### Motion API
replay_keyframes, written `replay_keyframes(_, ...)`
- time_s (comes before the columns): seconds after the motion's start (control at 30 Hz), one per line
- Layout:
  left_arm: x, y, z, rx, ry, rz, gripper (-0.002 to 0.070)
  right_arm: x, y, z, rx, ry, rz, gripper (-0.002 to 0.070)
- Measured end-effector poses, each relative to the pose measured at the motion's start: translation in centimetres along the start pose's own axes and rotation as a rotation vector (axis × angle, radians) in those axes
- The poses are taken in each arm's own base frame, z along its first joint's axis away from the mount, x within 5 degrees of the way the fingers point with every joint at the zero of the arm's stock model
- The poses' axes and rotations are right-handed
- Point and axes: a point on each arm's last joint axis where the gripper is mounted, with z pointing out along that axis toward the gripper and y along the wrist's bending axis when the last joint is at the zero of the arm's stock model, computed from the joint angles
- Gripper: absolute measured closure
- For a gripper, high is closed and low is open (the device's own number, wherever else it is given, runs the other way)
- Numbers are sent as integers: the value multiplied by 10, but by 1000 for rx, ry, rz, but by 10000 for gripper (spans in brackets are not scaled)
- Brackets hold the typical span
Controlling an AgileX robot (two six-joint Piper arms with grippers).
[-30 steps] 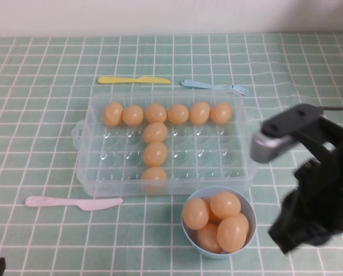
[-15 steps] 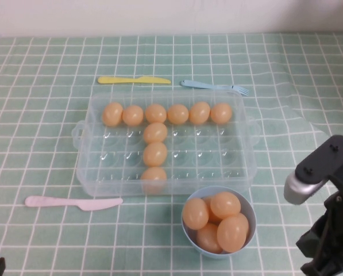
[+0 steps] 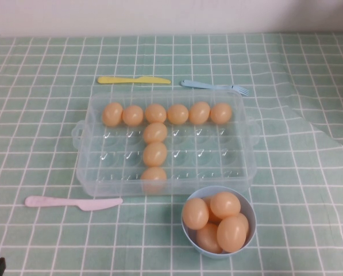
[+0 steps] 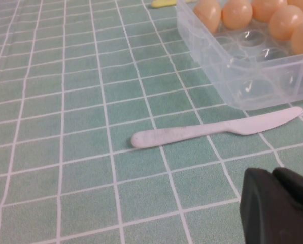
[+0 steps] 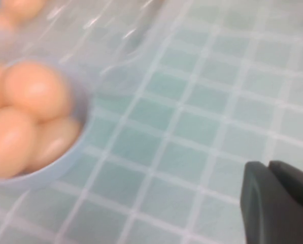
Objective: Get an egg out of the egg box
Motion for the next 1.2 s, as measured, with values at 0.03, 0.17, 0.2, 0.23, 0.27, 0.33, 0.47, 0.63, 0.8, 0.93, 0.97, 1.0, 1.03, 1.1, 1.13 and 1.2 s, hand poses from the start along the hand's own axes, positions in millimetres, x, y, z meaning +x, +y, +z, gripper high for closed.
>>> replay_keyframes(0.03, 0, 0, 0, 0, 0, 0, 679, 8, -4, -4, 30, -47, 17, 692)
replay_keyframes(0.17, 0, 0, 0, 0, 0, 0, 680, 39, -17, -19, 157, -221, 70, 693)
replay_keyframes(0.2, 0, 0, 0, 0, 0, 0, 680, 46, -19, -22, 189, -258, 81, 693)
replay_keyframes(0.23, 0, 0, 0, 0, 0, 0, 679, 52, -20, -24, 212, -283, 88, 693)
replay_keyframes(0.27, 0, 0, 0, 0, 0, 0, 679, 56, -20, -27, 233, -315, 94, 693)
replay_keyframes(0.33, 0, 0, 0, 0, 0, 0, 679, 66, -22, -29, 272, -366, 109, 693)
replay_keyframes(0.47, 0, 0, 0, 0, 0, 0, 679, 70, -21, -37, 291, -459, 142, 694)
replay_keyframes(0.63, 0, 0, 0, 0, 0, 0, 679, 73, -19, -39, 282, -472, 149, 694)
replay_keyframes(0.8, 0, 0, 0, 0, 0, 0, 679, 79, -18, -36, 277, -400, 147, 694)
replay_keyframes(0.93, 0, 0, 0, 0, 0, 0, 679, 84, -18, -34, 277, -338, 136, 694)
replay_keyframes(0.97, 0, 0, 0, 0, 0, 0, 679, 85, -18, -34, 276, -322, 134, 694)
replay_keyframes(1.0, 0, 0, 0, 0, 0, 0, 679, 86, -17, -33, 276, -305, 133, 694)
replay_keyframes(1.03, 0, 0, 0, 0, 0, 0, 680, 88, -17, -33, 273, -291, 134, 694)
replay_keyframes(1.1, 0, 0, 0, 0, 0, 0, 679, 90, -17, -32, 272, -267, 134, 694)
replay_keyframes(1.13, 0, 0, 0, 0, 0, 0, 679, 90, -17, -32, 272, -264, 132, 694)
replay_keyframes(1.2, 0, 0, 0, 0, 0, 0, 679, 90, -17, -32, 272, -257, 132, 694)
